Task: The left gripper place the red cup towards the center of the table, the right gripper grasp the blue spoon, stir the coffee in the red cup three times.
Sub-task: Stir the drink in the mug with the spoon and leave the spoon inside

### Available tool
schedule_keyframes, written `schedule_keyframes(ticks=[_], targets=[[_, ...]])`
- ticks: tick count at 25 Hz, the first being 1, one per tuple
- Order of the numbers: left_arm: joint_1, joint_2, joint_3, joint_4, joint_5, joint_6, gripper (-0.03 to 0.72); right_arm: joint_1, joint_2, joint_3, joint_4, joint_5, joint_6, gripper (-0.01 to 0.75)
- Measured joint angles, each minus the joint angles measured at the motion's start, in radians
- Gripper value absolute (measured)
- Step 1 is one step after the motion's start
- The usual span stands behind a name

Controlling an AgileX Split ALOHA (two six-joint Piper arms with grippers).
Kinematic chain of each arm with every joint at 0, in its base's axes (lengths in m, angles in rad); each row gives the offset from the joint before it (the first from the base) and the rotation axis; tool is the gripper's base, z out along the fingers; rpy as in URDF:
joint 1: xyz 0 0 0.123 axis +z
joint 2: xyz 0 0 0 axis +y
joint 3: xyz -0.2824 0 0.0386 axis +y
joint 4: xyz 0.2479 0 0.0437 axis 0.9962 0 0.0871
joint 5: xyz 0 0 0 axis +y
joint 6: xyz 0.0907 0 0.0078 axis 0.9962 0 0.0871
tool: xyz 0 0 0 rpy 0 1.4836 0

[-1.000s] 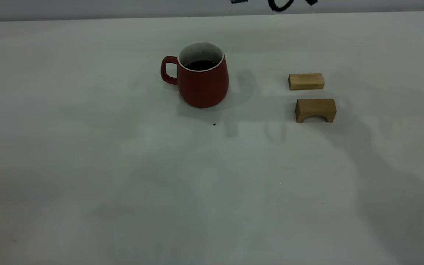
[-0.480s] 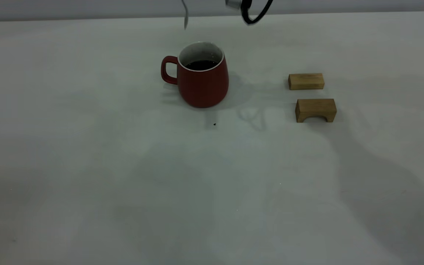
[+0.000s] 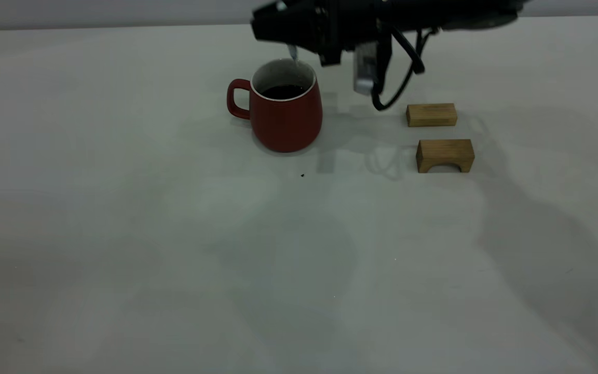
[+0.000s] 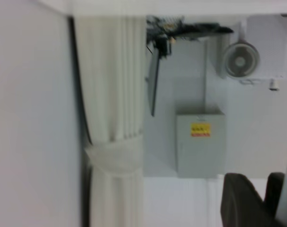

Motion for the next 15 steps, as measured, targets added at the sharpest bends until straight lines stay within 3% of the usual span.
schedule_keyframes(ticks=[6, 15], targets=[[0.0, 0.0, 0.0, 0.0, 0.0, 0.0, 0.449, 0.024, 0.035, -0.023, 0.003, 0.01, 0.0, 0.122], [0.0, 0.0, 0.0, 0.0, 0.0, 0.0, 0.449, 0.056, 0.124, -0.214, 0.001, 0.007, -0.006, 0.122]])
